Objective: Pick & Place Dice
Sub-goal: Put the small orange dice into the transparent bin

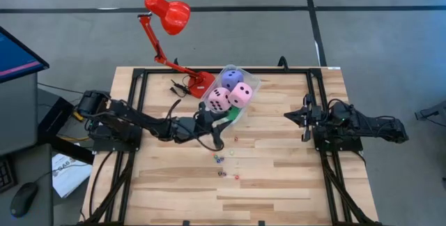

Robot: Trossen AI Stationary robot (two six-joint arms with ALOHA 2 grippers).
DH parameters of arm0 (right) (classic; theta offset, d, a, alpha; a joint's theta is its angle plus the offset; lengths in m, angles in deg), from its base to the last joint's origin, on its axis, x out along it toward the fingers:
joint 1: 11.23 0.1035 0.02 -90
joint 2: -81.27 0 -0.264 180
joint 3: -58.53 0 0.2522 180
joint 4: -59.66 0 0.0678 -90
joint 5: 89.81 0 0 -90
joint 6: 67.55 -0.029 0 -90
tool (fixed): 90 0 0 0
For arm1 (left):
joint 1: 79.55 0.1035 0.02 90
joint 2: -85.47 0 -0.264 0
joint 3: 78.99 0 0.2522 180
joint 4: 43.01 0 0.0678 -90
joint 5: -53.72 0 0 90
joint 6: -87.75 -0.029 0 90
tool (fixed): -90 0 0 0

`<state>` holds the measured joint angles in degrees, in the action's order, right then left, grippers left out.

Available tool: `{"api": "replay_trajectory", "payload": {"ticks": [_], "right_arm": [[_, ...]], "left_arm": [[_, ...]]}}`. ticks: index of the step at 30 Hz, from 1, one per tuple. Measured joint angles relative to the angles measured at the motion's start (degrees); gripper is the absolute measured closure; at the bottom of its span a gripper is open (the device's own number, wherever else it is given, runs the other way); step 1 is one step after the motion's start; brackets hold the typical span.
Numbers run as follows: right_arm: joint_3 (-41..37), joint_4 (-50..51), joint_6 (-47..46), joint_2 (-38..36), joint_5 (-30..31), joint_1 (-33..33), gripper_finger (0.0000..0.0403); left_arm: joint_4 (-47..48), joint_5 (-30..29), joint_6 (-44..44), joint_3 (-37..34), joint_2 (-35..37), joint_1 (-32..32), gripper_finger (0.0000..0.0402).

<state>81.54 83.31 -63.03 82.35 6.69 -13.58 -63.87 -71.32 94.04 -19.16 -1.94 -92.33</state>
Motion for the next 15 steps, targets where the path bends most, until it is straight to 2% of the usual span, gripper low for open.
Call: {"api": "replay_trajectory", "payload": {"ticks": [8, 15], "right_arm": [[0.00, -0.02, -0.02, 0.02, -0.01, 0.00, 0.0394], [0.00, -0.02, -0.02, 0.02, -0.01, 0.00, 0.0394]], "left_arm": [[6.20, 0.00, 0.15, -0.01, 2.08, -3.82, 0.0285], [6.74, 0.02, 3.38, -0.02, 1.81, -5.30, 0.0285]]}}
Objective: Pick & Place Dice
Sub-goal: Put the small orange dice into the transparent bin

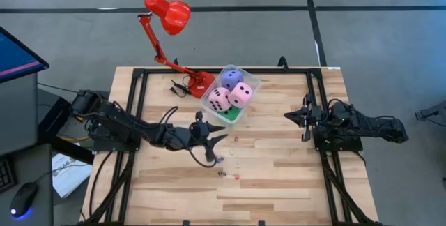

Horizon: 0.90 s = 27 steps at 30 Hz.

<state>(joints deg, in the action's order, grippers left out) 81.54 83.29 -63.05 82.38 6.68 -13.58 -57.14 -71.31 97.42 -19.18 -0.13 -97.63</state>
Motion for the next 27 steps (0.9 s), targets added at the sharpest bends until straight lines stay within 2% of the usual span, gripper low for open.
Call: {"api": "replay_trajectory", "payload": {"ticks": [7, 15, 18, 23, 27], "right_arm": [[0.00, 0.00, -0.01, 0.00, 0.01, 0.00, 0.0394], [0.00, -0.02, -0.01, 0.00, -0.01, 0.00, 0.0394], [0.00, -0.01, -0.01, 0.00, 0.00, 0.00, 0.0394], [0.00, -0.02, -0.01, 0.00, 0.00, 0.00, 0.0394], [0.00, -0.02, -0.01, 0.00, 0.00, 0.00, 0.0395]], "left_arm": [[0.71, 0.89, 6.90, 0.00, 0.00, -0.01, 0.0285], [3.79, 12.26, 7.00, 0.00, 0.00, 0.01, 0.0285], [5.32, 14.84, 6.99, 0.00, 0.00, 0.01, 0.0285], [6.71, 15.10, 7.79, -1.43, -0.02, -0.01, 0.0285], [5.58, 15.15, 14.25, -4.91, -0.04, -0.46, 0.0285]]}}
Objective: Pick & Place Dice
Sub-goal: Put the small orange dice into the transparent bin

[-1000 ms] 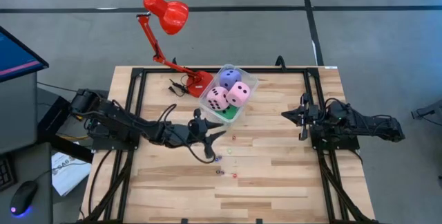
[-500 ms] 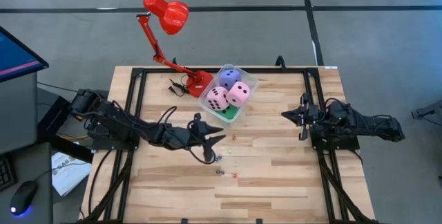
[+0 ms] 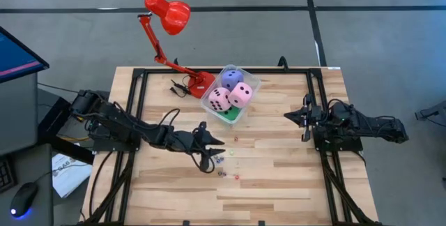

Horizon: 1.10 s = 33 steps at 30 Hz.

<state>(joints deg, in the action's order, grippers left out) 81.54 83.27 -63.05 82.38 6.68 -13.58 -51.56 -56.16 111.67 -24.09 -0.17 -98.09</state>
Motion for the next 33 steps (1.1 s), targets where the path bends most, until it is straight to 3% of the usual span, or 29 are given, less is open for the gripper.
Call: {"api": "replay_trajectory", "payload": {"ticks": [10, 22, 28, 33], "right_arm": [[0.00, 0.00, 0.00, 0.00, 0.01, 0.00, 0.0394], [0.00, 0.00, 0.00, 0.00, 0.00, 0.00, 0.0394], [-0.01, 0.00, 0.00, 0.00, 0.00, 0.01, 0.0394], [-0.02, 0.00, 0.00, 0.00, 0.00, 0.02, 0.0394]], "left_arm": [[-13.88, 0.12, 1.83, -9.25, 0.00, -2.06, 0.0285], [-14.69, -0.15, 0.62, -10.30, -0.02, -5.52, 0.0285], [-14.69, -5.34, -0.99, -10.30, -0.02, -5.54, 0.0285], [-14.67, -5.62, -0.98, -10.30, -0.02, -5.60, 0.0285]]}}
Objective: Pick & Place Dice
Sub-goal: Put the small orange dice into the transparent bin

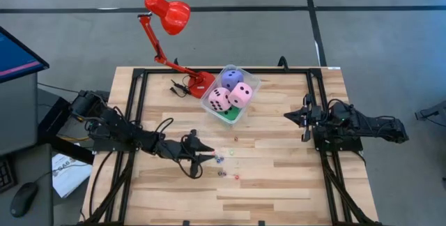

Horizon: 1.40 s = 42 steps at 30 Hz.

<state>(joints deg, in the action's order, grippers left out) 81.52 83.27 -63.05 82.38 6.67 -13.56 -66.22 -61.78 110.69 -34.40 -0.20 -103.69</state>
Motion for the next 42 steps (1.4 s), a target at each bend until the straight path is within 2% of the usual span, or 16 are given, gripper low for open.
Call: {"api": "replay_trajectory", "payload": {"ticks": [6, 18, 22, 28, 37, 42], "right_arm": [[0.00, 0.00, 0.00, 0.00, 0.00, -0.01, 0.0394], [-0.07, 0.00, 0.00, 0.00, 0.00, -0.02, 0.0394], [-0.07, 0.01, 0.00, 0.00, 0.00, -0.02, 0.0394], [-0.07, 0.02, 0.00, 0.00, 0.00, 0.00, 0.0394], [-0.07, 0.02, 0.00, 0.00, 0.00, -0.01, 0.0394], [-0.07, 0.02, 0.00, 0.00, 0.00, -0.01, 0.0394]], "left_arm": [[-0.01, -0.09, 0.10, -0.02, -1.30, -0.02, 0.0285], [0.32, -0.86, 11.53, 0.00, -10.69, -0.01, 0.0285], [2.67, -2.08, 15.33, 0.00, -10.86, 0.11, 0.0285], [4.75, -9.56, 17.24, 0.00, -10.86, 0.17, 0.0285], [4.92, -7.70, 24.01, 0.00, -10.86, -1.07, 0.0285], [4.87, -7.65, 24.57, 0.00, -10.86, -2.59, 0.0285]]}}
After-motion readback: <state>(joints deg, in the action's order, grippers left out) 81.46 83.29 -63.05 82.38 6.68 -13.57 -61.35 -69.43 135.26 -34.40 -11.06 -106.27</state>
